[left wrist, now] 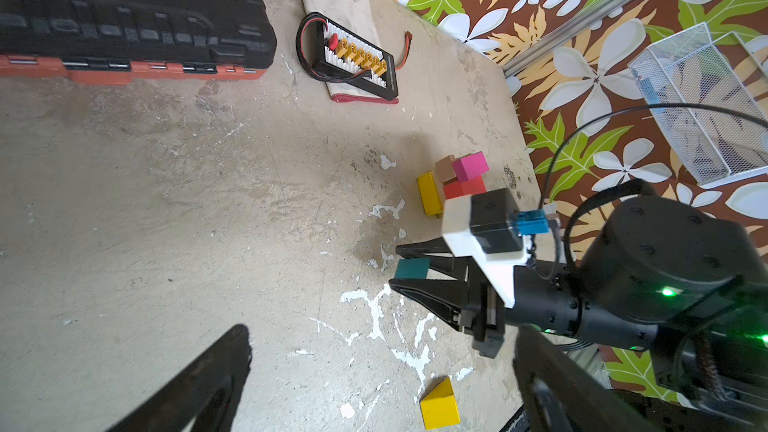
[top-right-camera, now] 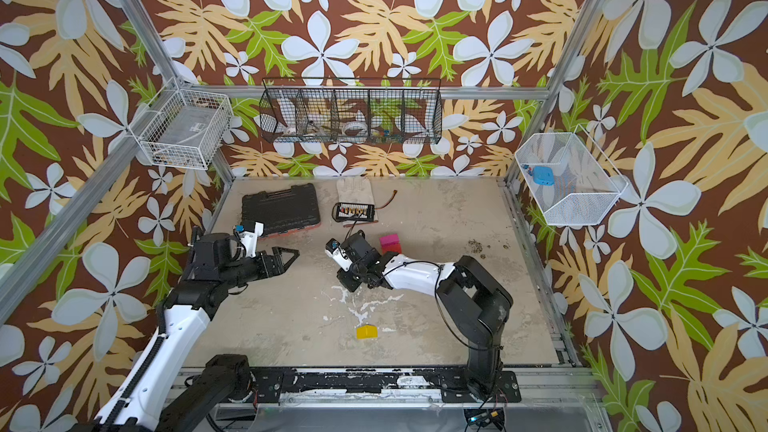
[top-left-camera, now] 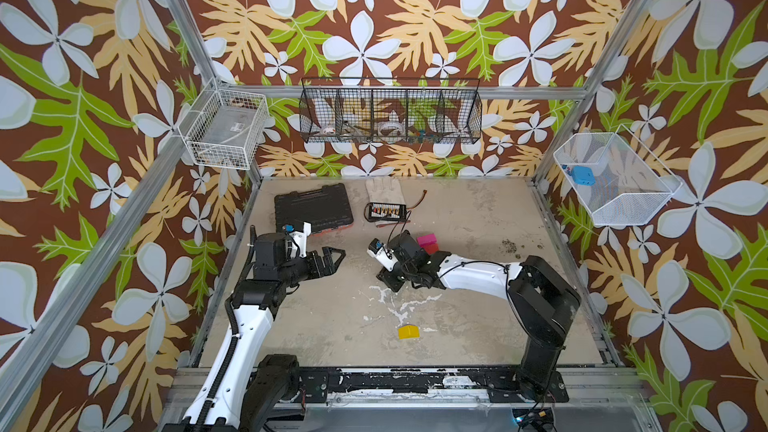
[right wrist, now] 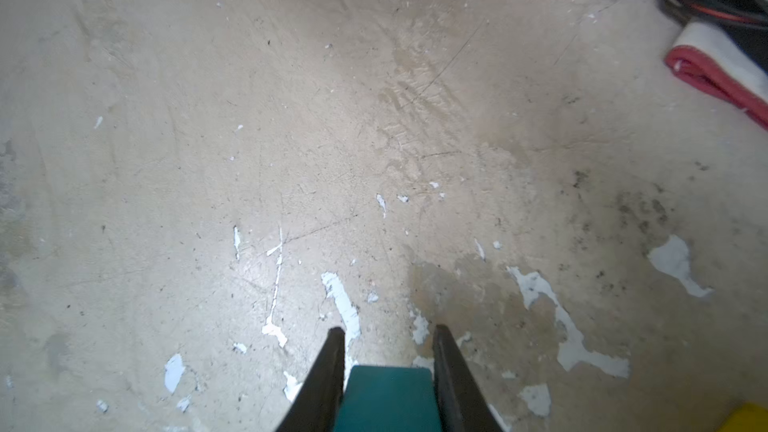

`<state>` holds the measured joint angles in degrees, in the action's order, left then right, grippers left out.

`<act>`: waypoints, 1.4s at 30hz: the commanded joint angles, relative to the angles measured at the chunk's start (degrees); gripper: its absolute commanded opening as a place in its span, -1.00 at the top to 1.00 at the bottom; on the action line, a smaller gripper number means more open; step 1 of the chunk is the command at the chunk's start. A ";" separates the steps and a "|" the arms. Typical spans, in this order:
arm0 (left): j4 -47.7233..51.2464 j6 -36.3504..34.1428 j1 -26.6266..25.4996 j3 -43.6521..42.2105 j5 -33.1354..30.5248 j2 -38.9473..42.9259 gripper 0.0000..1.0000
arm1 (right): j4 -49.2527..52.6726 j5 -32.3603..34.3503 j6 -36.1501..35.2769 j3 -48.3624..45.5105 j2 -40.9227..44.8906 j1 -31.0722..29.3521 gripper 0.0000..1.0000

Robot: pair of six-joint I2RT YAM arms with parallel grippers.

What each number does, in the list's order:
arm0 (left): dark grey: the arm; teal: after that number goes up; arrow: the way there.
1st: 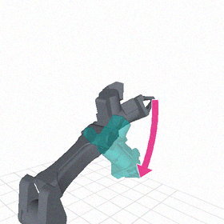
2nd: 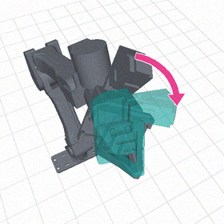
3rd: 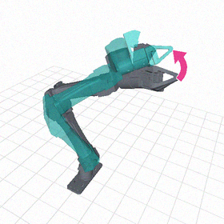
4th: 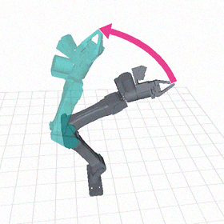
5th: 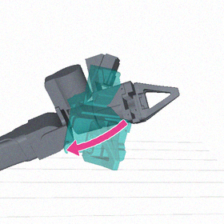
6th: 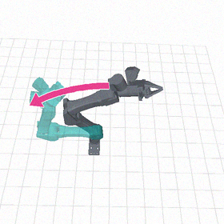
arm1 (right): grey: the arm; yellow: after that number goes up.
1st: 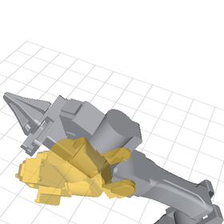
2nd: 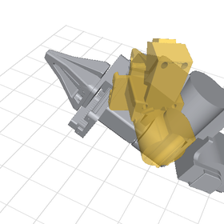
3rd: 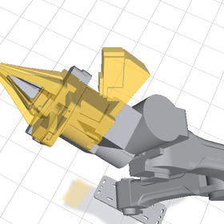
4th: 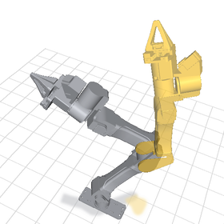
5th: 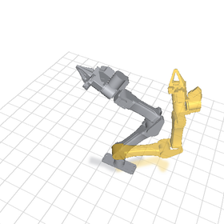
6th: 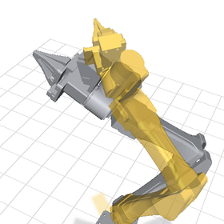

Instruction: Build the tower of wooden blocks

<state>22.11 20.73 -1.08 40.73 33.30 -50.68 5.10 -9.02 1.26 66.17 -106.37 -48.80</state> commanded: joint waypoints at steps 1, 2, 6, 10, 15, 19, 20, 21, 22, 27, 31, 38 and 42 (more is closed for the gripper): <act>-0.31 0.01 -0.06 0.31 -0.17 0.10 -1.00 | 1.12 -0.23 -0.47 1.43 -2.41 -0.09 0.76; -0.31 0.00 -0.06 0.32 -0.16 0.17 -1.00 | 1.50 -0.38 -0.47 2.03 -3.19 -0.33 0.76; -0.31 0.01 -0.06 0.31 -0.20 0.05 -1.00 | 2.54 0.24 -2.20 3.61 -5.22 -2.37 0.73; -0.25 0.01 0.01 0.31 -0.38 0.01 -1.00 | 3.60 0.43 -2.25 4.84 -6.87 -3.24 0.61; 2.53 -0.27 0.03 3.17 -7.42 -0.04 -1.00 | 2.73 0.75 0.73 4.82 -5.17 -3.24 0.81; 7.47 -1.44 -0.07 9.91 -22.36 1.44 -1.00 | -1.11 -2.81 9.20 2.60 1.35 -3.11 0.98; 7.34 0.15 -0.06 10.09 -24.38 2.69 -1.00 | -3.35 -4.97 11.46 1.15 3.77 -3.06 0.99; 5.98 1.84 0.04 9.33 -24.42 4.21 -1.00 | -5.06 -6.46 13.58 -0.13 5.92 -3.06 1.00; 4.97 3.15 0.04 8.66 -22.69 6.04 -1.00 | -7.37 -7.29 16.06 -1.80 8.46 -3.06 1.00; -3.20 9.05 0.03 4.12 -6.13 13.09 -1.00 | -10.63 -4.77 27.13 -8.06 20.29 -3.06 1.00; -16.68 16.01 0.00 -1.99 11.29 14.54 -1.00 | -19.15 -6.21 36.09 -16.82 32.60 -3.07 1.00; -54.72 41.24 -3.47 -16.87 21.39 24.32 -0.99 | -34.89 -4.36 49.76 -29.72 48.01 -3.06 1.00; -62.61 46.93 -9.85 -19.02 19.17 24.15 -0.62 | -45.46 -4.26 52.51 -34.18 52.42 -3.07 1.00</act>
<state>-27.66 59.11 -8.51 22.81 51.70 -26.02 -28.34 -14.37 48.88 33.34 -55.66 -51.79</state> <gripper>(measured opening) 0.825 0.288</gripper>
